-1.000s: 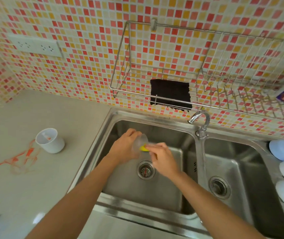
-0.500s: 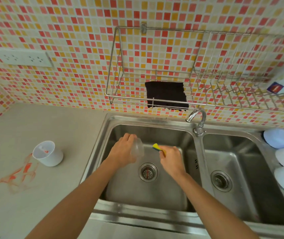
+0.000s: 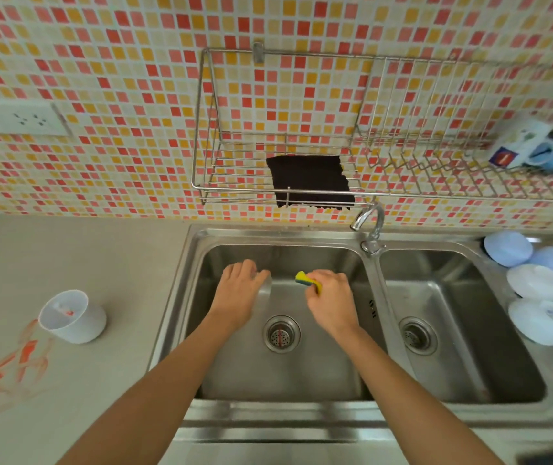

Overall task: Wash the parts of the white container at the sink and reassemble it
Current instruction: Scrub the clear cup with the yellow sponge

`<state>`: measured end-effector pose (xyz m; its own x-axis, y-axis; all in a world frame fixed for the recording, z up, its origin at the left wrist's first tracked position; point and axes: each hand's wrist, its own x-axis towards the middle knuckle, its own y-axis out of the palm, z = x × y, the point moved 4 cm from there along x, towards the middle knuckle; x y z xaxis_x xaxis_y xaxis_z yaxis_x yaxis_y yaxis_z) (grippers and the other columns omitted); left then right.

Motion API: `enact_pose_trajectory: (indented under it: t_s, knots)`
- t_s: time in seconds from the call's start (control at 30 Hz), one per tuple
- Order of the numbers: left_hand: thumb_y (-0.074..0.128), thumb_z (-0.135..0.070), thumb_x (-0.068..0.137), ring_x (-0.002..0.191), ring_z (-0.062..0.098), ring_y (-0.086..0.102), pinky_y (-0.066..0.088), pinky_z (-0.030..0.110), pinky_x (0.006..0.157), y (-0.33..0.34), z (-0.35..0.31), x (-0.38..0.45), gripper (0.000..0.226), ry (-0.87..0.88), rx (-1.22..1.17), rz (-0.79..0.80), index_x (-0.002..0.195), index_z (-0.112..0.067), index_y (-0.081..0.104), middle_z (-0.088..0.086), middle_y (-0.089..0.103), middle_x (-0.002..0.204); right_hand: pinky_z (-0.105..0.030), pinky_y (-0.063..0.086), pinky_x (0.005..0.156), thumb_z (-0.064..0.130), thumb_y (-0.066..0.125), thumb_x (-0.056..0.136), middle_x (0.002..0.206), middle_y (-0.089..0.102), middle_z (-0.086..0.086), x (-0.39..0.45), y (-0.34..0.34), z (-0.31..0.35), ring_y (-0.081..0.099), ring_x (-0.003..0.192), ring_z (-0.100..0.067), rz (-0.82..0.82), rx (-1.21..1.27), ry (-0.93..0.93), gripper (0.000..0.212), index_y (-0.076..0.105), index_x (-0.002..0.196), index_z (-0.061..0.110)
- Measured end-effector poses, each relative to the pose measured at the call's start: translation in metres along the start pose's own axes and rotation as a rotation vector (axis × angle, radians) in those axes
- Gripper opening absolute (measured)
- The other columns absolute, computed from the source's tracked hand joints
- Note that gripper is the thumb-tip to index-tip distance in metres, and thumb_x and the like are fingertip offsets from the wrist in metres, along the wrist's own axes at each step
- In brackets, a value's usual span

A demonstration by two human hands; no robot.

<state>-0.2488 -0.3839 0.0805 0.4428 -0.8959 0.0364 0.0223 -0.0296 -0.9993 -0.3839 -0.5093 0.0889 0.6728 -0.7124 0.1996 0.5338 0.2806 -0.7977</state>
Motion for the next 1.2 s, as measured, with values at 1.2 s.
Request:
enact_pose_trajectory:
  t_s: [1.2]
  knots:
    - [0.082, -0.035, 0.064, 0.110, 0.023, 0.050, 0.044, 0.033, 0.098, 0.007, 0.043, 0.005, 0.090, -0.188, -0.514, 0.051, 0.140, -0.030, 0.034, 0.001, 0.037, 0.128, -0.023, 0.045, 0.084, 0.023, 0.053, 0.093, 0.108, 0.069, 0.001, 0.150, -0.041, 0.175, 0.061, 0.103, -0.015, 0.013, 0.162, -0.227, 0.021, 0.071, 0.101, 0.015]
